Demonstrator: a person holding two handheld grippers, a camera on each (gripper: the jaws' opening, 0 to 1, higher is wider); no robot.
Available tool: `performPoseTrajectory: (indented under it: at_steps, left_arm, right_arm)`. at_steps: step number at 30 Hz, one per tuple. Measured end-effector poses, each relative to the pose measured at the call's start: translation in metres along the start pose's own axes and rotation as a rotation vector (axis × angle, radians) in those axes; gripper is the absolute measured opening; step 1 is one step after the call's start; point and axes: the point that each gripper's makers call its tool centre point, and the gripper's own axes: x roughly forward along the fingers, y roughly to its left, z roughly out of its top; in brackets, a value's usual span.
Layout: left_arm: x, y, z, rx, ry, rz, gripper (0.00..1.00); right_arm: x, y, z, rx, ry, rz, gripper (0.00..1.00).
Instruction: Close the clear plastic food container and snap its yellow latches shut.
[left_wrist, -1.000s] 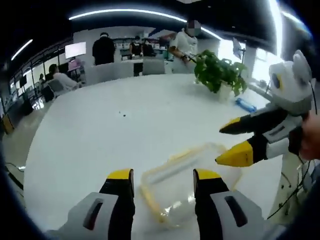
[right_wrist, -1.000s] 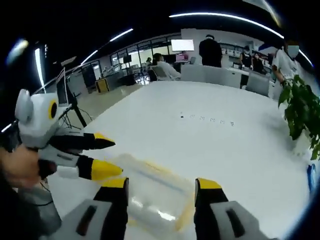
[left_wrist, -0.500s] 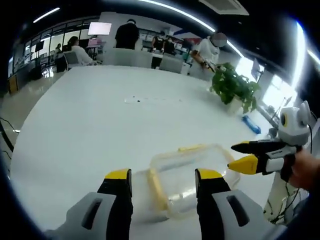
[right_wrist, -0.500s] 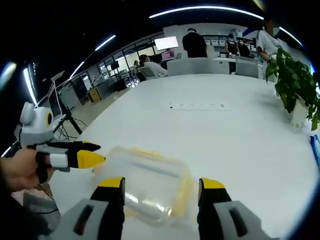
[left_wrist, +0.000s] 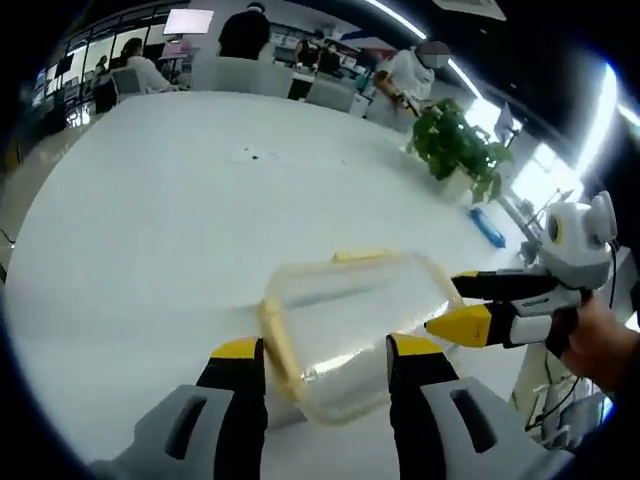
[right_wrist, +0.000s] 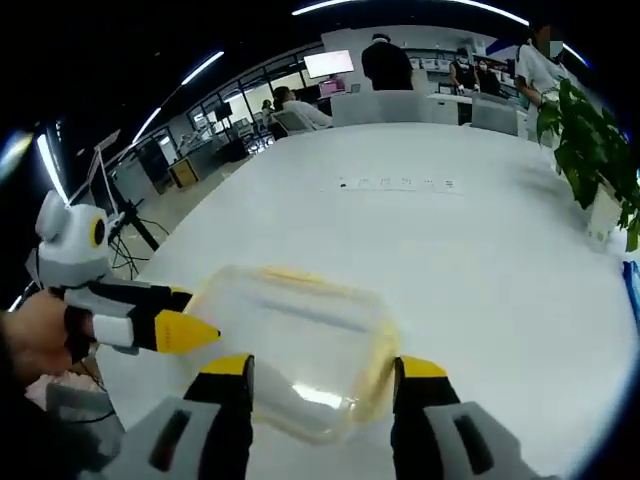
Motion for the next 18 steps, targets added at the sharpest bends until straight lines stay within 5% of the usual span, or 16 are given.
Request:
performPoseTrajectory:
  at_steps: [7,8,9,10,11,18]
  left_arm:
    - [0.001,-0.003,-0.001,-0.034,-0.015,0.012,0.44]
    - [0.001,-0.003,-0.001,-0.035,-0.012,0.011,0.44]
    - [0.004,-0.006,-0.004,-0.075,-0.004,-0.003,0.42]
    - [0.005,-0.004,-0.008,-0.118,0.014,0.022,0.42]
    - [0.010,-0.005,-0.002,-0.061,-0.012,0.029,0.42]
    - [0.008,-0.007,-0.001,-0.074,-0.028,0.035,0.44]
  right_arm:
    - [0.002,0.002,0.001,0.029,-0.035,-0.014,0.52]
    - [0.004,0.003,0.001,0.053,-0.038,-0.001,0.51]
    - [0.011,0.014,0.012,0.168,-0.101,0.053,0.51]
    - [0.007,0.006,0.002,0.112,-0.042,0.020,0.51]
    - [0.007,0.007,0.002,0.095,-0.039,-0.002,0.52]
    - [0.003,0.003,-0.001,0.096,-0.039,-0.001,0.52]
